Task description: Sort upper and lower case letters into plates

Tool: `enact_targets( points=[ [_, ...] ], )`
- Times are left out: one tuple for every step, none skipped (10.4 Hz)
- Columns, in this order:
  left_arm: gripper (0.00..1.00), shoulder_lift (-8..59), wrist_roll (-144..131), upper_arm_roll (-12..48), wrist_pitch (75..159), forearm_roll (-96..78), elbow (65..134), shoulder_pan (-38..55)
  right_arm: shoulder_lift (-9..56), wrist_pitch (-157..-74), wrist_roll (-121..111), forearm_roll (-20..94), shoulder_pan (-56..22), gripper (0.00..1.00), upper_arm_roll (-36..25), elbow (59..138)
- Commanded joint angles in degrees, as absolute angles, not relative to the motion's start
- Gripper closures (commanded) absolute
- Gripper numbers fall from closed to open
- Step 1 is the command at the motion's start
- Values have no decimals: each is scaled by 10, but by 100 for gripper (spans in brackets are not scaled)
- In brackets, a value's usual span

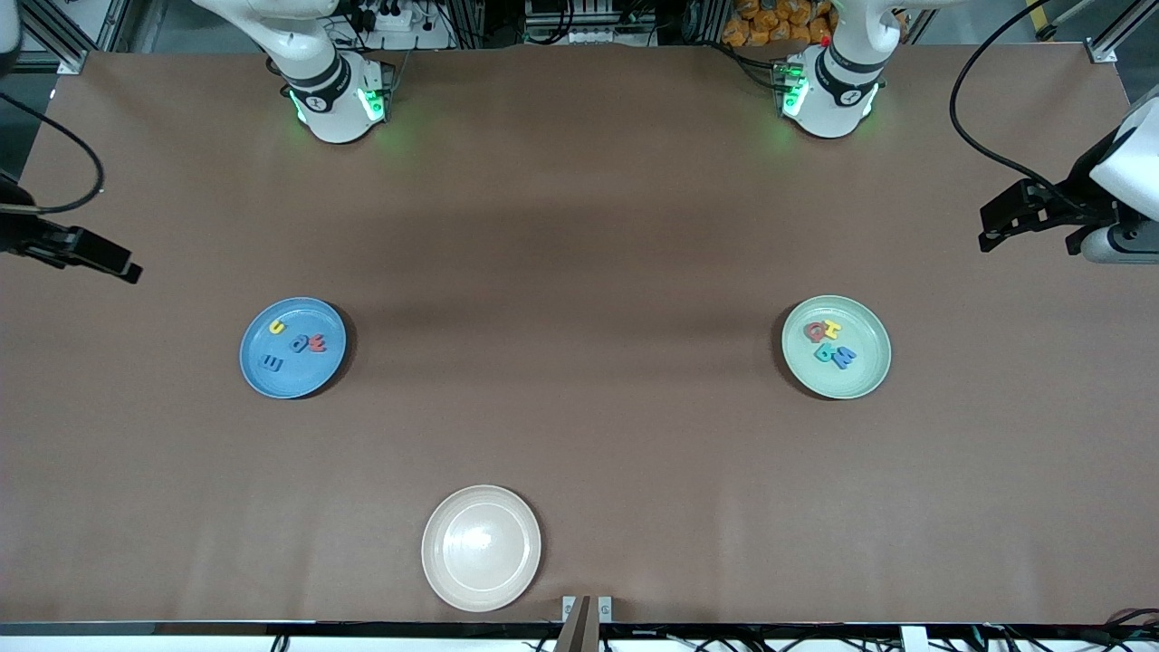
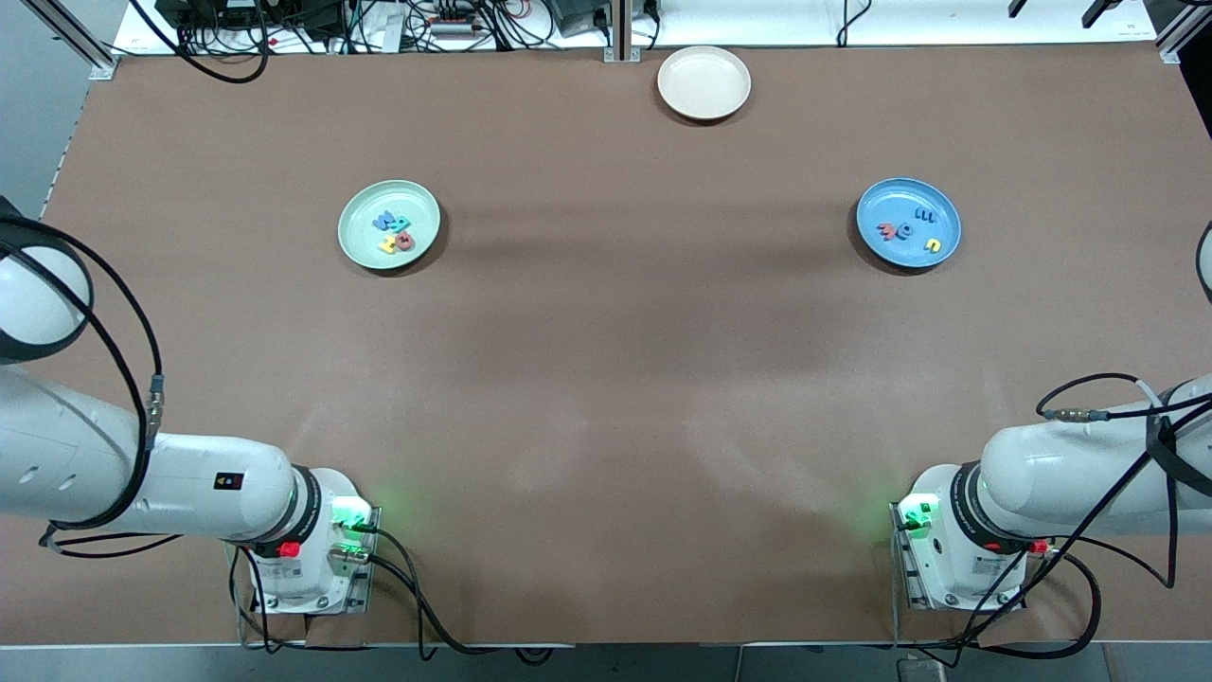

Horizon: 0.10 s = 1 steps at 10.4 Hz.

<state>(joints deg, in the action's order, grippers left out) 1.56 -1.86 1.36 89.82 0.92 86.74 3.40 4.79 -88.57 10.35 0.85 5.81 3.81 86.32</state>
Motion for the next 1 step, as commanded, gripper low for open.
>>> enact_targets(
  points=[
    [0,17,-28,15,899,11,861,33,24,-890,91,-6,53,0,39,892]
  ],
)
